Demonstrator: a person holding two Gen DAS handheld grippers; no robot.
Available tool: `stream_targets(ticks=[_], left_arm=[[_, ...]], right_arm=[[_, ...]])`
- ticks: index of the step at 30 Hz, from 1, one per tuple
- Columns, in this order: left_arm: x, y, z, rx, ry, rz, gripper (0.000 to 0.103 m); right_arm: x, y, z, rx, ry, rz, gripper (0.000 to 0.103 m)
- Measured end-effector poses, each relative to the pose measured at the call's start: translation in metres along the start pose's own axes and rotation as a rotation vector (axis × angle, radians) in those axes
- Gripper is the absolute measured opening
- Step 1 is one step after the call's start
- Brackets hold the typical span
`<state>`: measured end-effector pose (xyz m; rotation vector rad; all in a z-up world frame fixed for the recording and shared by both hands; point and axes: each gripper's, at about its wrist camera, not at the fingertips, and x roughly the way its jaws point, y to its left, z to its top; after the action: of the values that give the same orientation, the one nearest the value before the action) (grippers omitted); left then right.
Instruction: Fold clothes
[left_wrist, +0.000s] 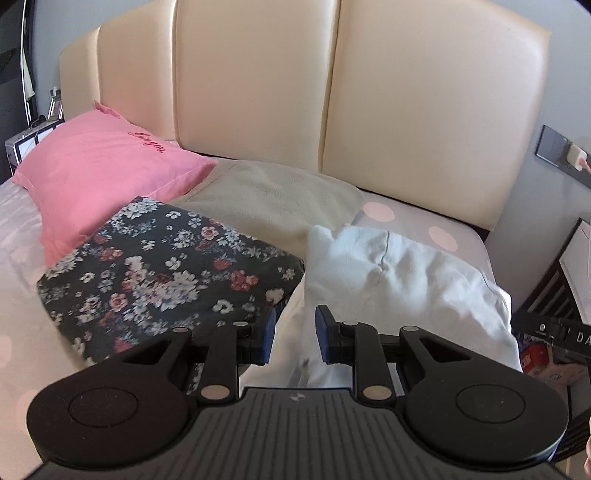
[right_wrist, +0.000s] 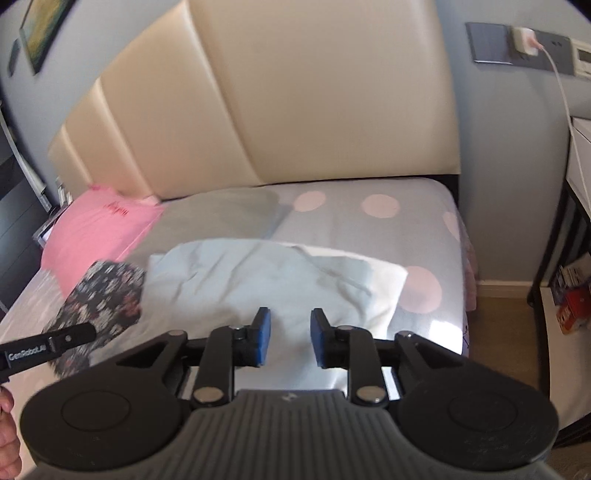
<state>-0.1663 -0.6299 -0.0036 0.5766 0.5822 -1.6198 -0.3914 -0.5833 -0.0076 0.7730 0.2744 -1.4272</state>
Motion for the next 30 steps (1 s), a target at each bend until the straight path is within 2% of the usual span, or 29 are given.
stream_targets(ticks=[2,7,15,21,25,30], left_arm=[[-0.004,-0.001,-0.004,0.01,0.014,0.001,0.021],[0.006,-0.005,-0.014,0.03,0.06,0.016,0.021],[0.031,0.002,-0.03,0.01,0.135,0.009,0.021],[0.035,0.012,-0.034,-0.046,0.157,-0.011,0.022],[0.015,0.006,-0.031,-0.029,0.116,-0.003,0.022],[-0.014,-0.003,-0.03,-0.006,0.083,-0.015,0.023]], right_arm=[[-0.002,0.007,-0.003,-0.02,0.036,0.023,0.028],[0.008,0.011,-0.013,-0.026,0.127,-0.006,0.028],[0.032,0.01,-0.02,-0.057,0.201,-0.037,0.027],[0.03,0.015,-0.02,-0.098,0.196,-0.046,0.027],[0.015,0.01,-0.015,-0.068,0.167,-0.027,0.028],[-0.021,0.006,-0.018,-0.023,0.153,0.081,0.029]])
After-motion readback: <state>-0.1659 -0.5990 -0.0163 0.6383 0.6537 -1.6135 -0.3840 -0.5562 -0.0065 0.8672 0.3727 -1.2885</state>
